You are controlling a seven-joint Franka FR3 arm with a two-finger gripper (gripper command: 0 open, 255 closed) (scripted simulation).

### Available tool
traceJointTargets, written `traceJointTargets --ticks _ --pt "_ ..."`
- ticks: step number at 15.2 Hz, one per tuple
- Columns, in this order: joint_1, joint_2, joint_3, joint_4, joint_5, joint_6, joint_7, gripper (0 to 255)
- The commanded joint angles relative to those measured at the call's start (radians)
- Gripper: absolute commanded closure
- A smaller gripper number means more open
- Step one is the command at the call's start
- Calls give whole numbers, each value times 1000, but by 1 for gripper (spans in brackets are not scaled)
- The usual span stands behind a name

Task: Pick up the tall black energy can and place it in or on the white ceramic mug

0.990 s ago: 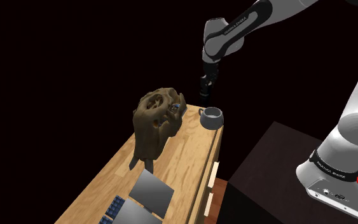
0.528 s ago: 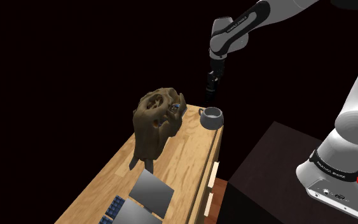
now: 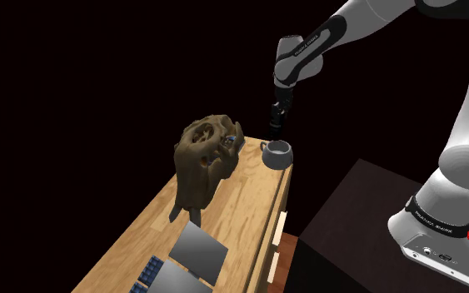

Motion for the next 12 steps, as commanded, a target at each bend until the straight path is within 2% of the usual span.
traceJointTargets --ticks 1,9,12 --pt "1 19 -1 -3 -2 22 2 255" --pt "5 94 -6 -12 -11 107 7 255" --pt "5 94 -6 -12 -11 107 7 255"
